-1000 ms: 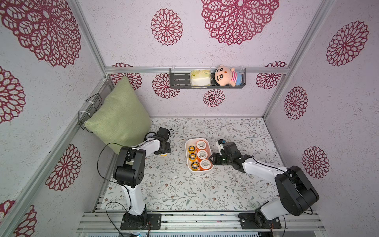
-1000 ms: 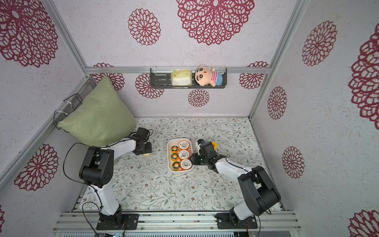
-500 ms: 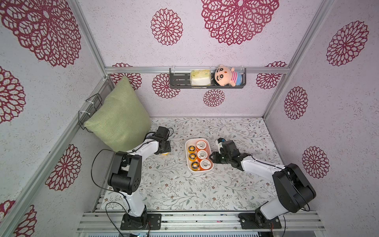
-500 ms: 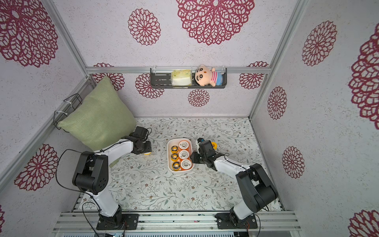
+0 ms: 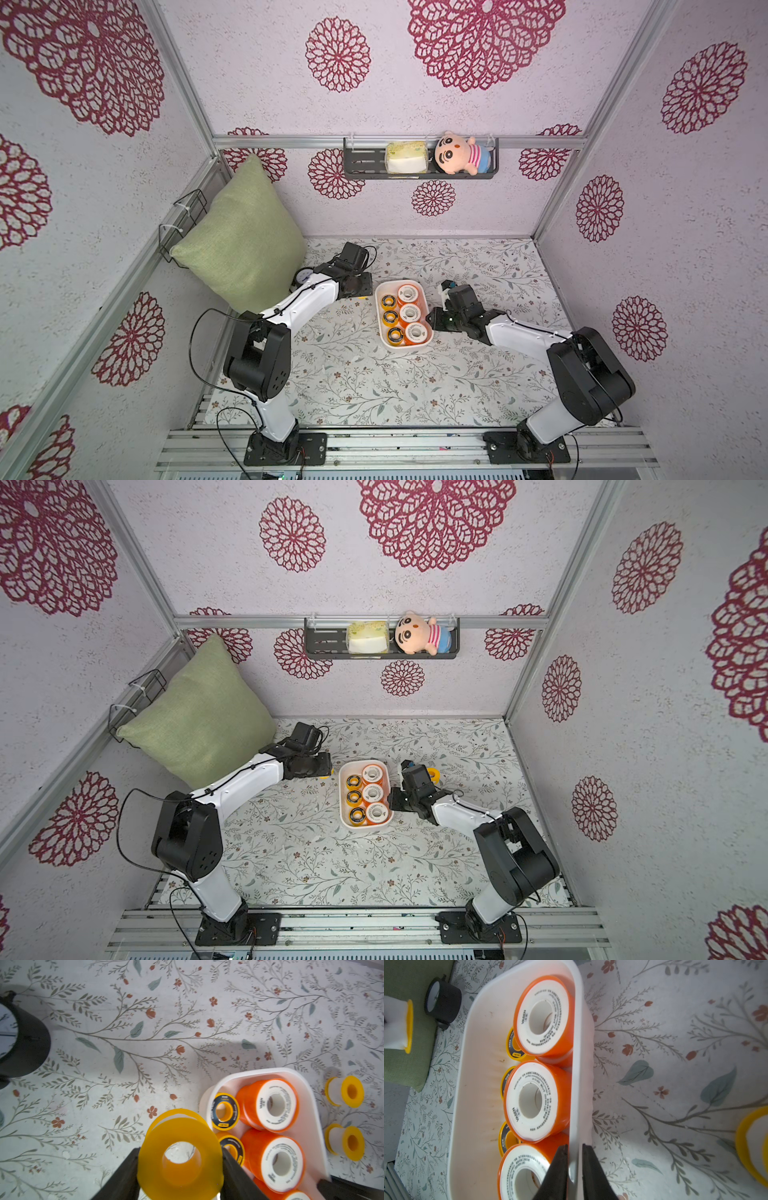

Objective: Put the sealing tape into the storage box
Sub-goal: Pick up the sealing tape at the center of the board, then place the sealing tape in the storage box.

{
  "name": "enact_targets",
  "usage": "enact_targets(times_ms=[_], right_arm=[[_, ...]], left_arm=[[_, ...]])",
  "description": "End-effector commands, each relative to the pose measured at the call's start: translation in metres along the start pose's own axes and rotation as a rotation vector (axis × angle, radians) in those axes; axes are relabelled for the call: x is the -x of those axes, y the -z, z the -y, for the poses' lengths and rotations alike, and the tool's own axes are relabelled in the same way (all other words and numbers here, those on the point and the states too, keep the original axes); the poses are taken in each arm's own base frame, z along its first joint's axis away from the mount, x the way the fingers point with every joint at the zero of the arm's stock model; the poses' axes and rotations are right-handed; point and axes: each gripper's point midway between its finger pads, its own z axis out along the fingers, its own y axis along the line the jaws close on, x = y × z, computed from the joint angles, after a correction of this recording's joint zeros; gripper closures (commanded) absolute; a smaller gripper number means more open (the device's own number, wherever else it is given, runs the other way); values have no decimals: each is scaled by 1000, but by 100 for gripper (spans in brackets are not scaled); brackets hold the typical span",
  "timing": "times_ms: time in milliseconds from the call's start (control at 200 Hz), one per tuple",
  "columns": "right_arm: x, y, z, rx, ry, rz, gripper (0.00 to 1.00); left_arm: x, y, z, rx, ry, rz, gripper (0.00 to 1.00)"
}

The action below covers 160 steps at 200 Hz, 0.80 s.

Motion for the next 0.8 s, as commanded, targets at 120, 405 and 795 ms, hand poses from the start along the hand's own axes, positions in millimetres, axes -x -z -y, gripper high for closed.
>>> enact_targets(times_ms=[120, 405, 795], right_arm=[[9, 6, -7, 33, -8, 32, 81], [8, 7, -11, 54, -3, 30, 81], [5, 6, -10, 54, 6, 19, 81]], left_arm=[[-8, -12, 40, -52, -77, -60, 42], [-18, -41, 60, -35, -140, -116, 42], [-27, -61, 73, -23, -195, -153, 42]])
